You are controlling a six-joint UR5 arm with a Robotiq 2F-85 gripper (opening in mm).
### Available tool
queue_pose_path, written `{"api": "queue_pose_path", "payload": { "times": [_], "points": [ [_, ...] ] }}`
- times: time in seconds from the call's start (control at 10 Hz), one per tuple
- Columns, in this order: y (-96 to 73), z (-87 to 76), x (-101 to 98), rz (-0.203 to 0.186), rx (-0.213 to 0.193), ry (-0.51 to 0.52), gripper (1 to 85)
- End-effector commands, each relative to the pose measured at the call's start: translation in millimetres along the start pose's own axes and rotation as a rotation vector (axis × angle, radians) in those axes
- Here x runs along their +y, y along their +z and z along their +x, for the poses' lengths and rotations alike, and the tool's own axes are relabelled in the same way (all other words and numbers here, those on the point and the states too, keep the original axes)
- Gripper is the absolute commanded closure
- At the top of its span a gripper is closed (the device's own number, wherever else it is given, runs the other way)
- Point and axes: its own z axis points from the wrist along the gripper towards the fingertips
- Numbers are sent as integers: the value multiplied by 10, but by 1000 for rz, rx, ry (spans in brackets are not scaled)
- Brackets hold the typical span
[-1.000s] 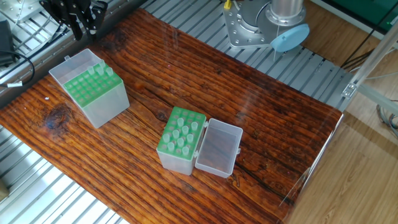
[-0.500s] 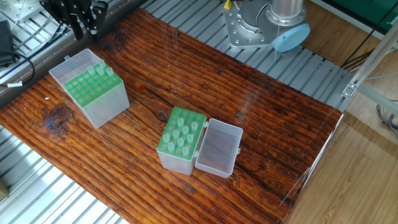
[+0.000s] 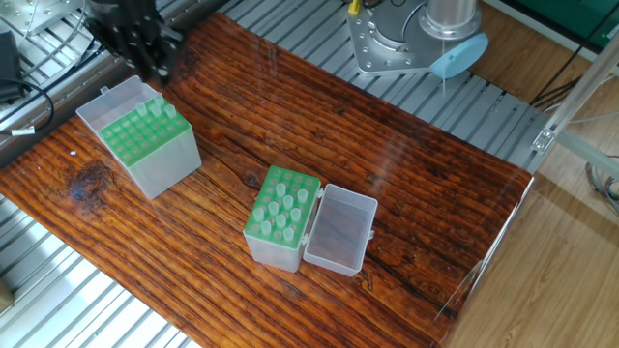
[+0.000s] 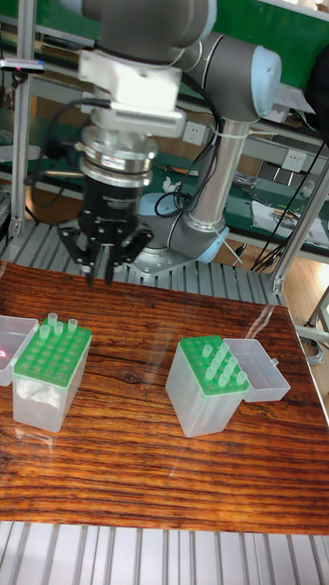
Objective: Transfer all large pipette tips from one holder to another
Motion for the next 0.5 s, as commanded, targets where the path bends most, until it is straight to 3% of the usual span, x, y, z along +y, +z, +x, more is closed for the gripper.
{"api": "queue_pose_path", "payload": {
  "times": [0.0,0.1,0.2,0.3,0.4],
  "points": [
    [-59,47,250,0,67,44,560],
    [-69,70,225,26,91,33,563],
    [-65,85,236,26,112,28,570],
    [-33,80,185,41,134,7,617],
    [14,12,109,63,139,-16,637]
  ]
}}
